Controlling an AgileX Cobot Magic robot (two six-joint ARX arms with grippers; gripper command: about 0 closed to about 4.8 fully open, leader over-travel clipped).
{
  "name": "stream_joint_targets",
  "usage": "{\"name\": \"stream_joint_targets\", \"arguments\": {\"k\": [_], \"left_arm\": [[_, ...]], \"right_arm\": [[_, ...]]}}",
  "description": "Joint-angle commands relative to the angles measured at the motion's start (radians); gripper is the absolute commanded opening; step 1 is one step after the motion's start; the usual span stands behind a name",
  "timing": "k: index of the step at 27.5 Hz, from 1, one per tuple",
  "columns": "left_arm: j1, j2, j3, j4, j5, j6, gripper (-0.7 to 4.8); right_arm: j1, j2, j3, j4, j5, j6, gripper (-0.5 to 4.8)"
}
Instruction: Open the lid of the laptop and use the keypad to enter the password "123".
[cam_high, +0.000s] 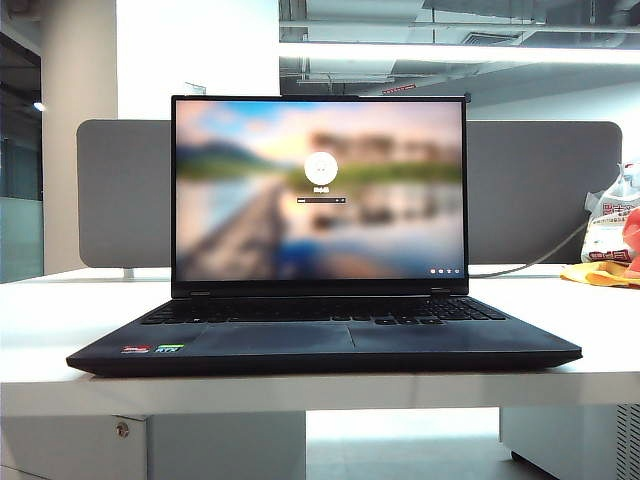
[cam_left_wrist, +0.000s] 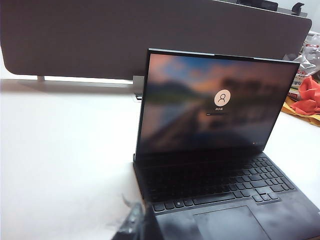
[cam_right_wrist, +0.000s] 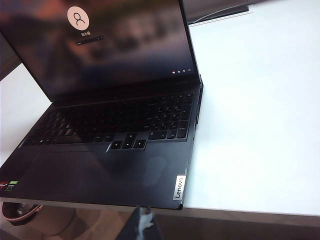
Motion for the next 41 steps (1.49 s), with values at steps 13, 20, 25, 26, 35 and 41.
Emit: {"name": "stream_joint_targets", "arguments": {"k": [13, 20, 25, 26, 35, 41], "left_arm": [[0.167, -0.034, -0.357, 0.384, -0.044, 0.034, -0.03], [0.163, -0.034, -0.483, 0.492, -0.039, 0.045, -0.03], [0.163, -0.034, -0.54, 0.542, -0.038, 0.038, -0.03], [0.163, -0.034, -0.551, 0.555, -0.037, 0.035, -0.03], [0.086, -0.034, -0.604, 0.604, -0.058, 0.031, -0.03], [0.105, -0.034, -0.604, 0.604, -0.109, 0.031, -0.03]], "right_arm": [[0.0, 0.001, 0.006, 0.013, 0.004, 0.004, -0.05], [0.0, -0.001, 0.006, 0.013, 0.004, 0.004, -0.05], [0.0, 0.0, 0.006, 0.013, 0.004, 0.003, -0.05], [0.0, 0.0, 0.006, 0.013, 0.004, 0.004, -0.05], [0.0, 0.0, 0.006, 0.013, 0.004, 0.004, -0.05], [0.0, 0.0, 0.006, 0.013, 0.004, 0.003, -0.05]]}}
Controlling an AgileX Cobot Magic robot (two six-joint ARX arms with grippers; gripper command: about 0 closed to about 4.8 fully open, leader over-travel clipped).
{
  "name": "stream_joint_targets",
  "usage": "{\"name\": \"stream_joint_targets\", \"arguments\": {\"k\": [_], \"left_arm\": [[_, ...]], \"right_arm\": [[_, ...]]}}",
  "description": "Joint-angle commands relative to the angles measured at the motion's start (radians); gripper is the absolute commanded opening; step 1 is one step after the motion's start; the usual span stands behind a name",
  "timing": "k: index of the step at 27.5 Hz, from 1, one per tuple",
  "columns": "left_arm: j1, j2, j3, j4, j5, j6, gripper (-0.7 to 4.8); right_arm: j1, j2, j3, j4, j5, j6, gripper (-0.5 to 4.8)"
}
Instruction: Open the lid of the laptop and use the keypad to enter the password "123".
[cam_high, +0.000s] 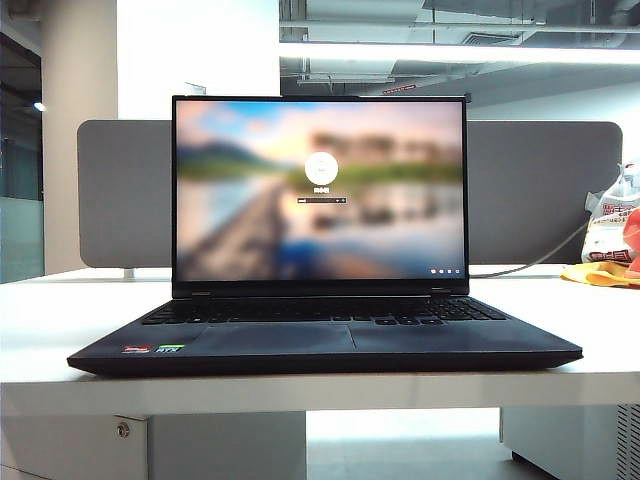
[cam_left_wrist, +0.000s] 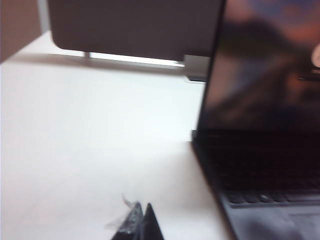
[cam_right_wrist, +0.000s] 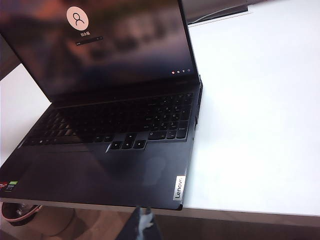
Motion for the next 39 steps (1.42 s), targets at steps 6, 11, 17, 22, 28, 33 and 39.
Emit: {"name": "stream_joint_targets", "arguments": {"k": [6, 11, 17, 22, 28, 33, 39], "left_arm": [[0.048, 0.0, 0.0, -0.021, -0.023, 0.043, -0.03], [0.071, 0.0, 0.0, -0.051, -0.023, 0.044, -0.03], [0.076, 0.0, 0.0, -0.056, -0.018, 0.042, -0.03], [0.076, 0.0, 0.0, -0.055, -0.019, 0.042, -0.03], [0.076, 0.0, 0.0, -0.055, -0.019, 0.042, -0.03], [0.076, 0.0, 0.0, -0.055, -0.019, 0.042, -0.03], [0.076, 0.0, 0.0, -0.055, -0.019, 0.042, -0.03]], "right_arm": [[0.0, 0.0, 0.006, 0.013, 0.001, 0.004, -0.05], [0.0, 0.0, 0.006, 0.013, 0.001, 0.004, -0.05], [0.0, 0.0, 0.006, 0.013, 0.001, 0.004, -0.05], [0.0, 0.0, 0.006, 0.013, 0.001, 0.004, -0.05], [0.0, 0.0, 0.006, 0.013, 0.001, 0.004, -0.05], [0.0, 0.0, 0.006, 0.013, 0.002, 0.003, -0.05], [-0.046, 0.0, -0.002, 0.071, 0.117, -0.111, -0.05]]}}
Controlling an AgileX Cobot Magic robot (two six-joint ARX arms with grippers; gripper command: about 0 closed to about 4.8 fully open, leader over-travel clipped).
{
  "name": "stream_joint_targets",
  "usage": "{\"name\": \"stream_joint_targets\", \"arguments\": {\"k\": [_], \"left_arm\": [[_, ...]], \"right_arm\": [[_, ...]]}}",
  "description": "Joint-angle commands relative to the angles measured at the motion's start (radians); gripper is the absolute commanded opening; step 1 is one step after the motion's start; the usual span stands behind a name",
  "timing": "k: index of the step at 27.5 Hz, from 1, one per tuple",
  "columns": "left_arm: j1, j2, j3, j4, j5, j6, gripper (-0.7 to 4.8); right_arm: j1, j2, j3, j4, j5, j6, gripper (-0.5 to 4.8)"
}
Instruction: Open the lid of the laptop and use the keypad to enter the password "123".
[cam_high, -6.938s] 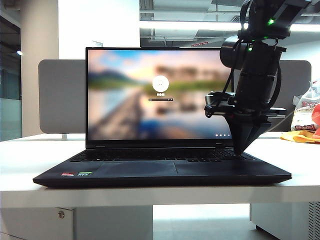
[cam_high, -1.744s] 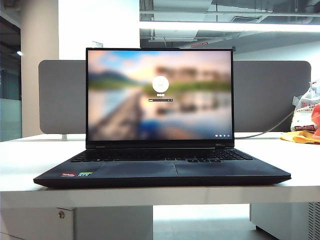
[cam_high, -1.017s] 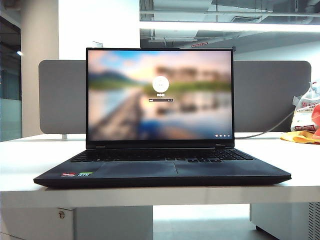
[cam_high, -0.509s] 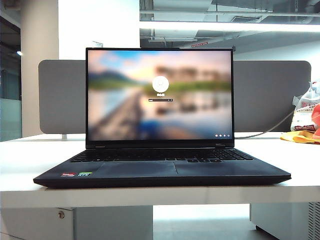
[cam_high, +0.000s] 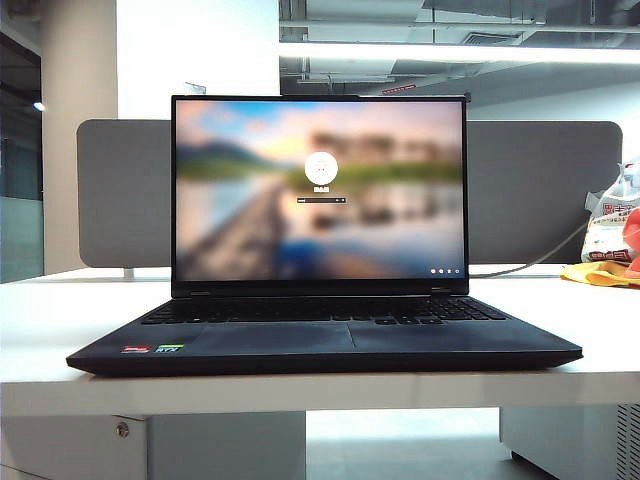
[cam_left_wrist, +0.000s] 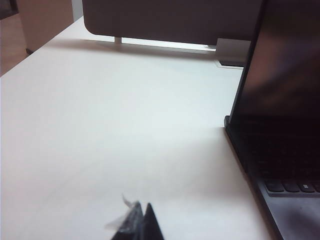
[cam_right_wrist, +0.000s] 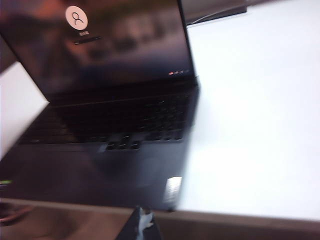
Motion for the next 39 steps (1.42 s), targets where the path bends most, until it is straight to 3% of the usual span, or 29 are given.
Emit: {"name": "stream_joint_targets", "arguments": {"k": [1, 7, 13, 20, 39], "left_arm": [[0.001, 0.0, 0.0, 0.008, 0.003, 0.004, -0.03], [0.001, 0.0, 0.0, 0.008, 0.003, 0.004, -0.03], [0.001, 0.0, 0.0, 0.008, 0.003, 0.004, -0.03], [0.001, 0.0, 0.0, 0.009, 0.003, 0.004, -0.03], [0.001, 0.0, 0.0, 0.009, 0.003, 0.004, -0.03]], "right_arm": [[-0.071, 0.0, -0.011, 0.1, 0.099, -0.066, -0.05], [-0.306, 0.001, -0.132, 0.32, 0.116, -0.106, -0.05], [-0.425, -0.004, -0.217, 0.417, 0.102, -0.112, -0.05], [-0.433, -0.053, -0.269, 0.445, 0.006, -0.209, -0.05], [-0.405, -0.054, -0.303, 0.406, -0.013, -0.247, -0.05]]}}
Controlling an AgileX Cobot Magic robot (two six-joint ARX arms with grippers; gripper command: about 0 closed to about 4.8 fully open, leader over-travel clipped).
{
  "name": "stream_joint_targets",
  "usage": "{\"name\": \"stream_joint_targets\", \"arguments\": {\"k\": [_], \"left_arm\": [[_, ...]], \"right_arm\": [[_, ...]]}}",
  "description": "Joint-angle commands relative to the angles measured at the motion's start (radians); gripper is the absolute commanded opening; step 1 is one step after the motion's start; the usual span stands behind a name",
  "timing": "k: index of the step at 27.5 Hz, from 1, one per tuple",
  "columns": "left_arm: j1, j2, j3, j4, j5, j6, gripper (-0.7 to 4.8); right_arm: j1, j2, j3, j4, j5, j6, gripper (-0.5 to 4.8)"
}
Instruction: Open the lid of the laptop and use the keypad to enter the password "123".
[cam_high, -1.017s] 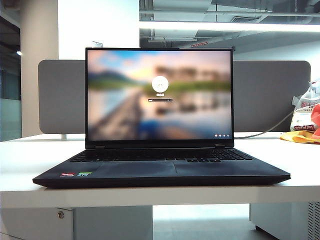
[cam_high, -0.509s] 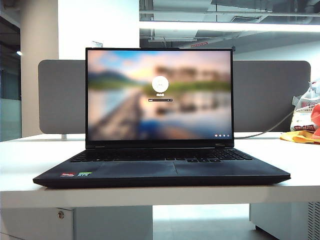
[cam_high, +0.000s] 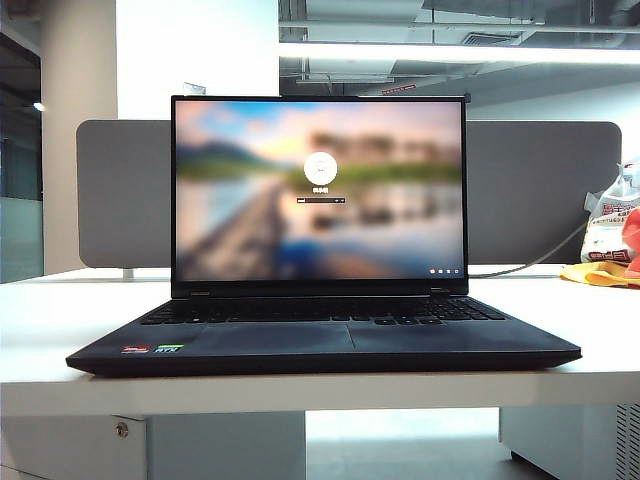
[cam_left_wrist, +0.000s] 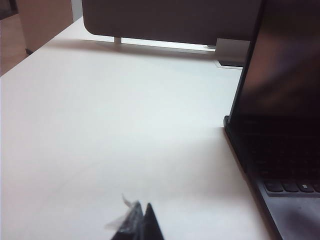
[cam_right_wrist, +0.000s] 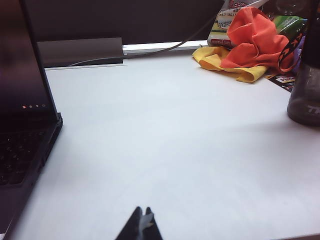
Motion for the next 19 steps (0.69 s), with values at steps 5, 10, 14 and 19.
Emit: {"name": "stream_joint_targets", "arguments": {"k": [5, 10, 14, 19], "left_arm": [[0.001, 0.0, 0.0, 0.009, 0.003, 0.004, -0.03], [0.001, 0.0, 0.0, 0.009, 0.003, 0.004, -0.03], [0.001, 0.0, 0.0, 0.009, 0.003, 0.004, -0.03], [0.001, 0.0, 0.0, 0.009, 0.003, 0.004, -0.03]], "right_arm": [[0.035, 0.0, -0.003, -0.004, -0.048, -0.094, -0.05], [0.042, 0.0, -0.003, -0.038, -0.047, -0.114, -0.05], [0.042, 0.0, -0.003, -0.037, -0.047, -0.114, -0.05], [0.042, 0.0, -0.003, -0.038, -0.048, -0.103, -0.05]]}}
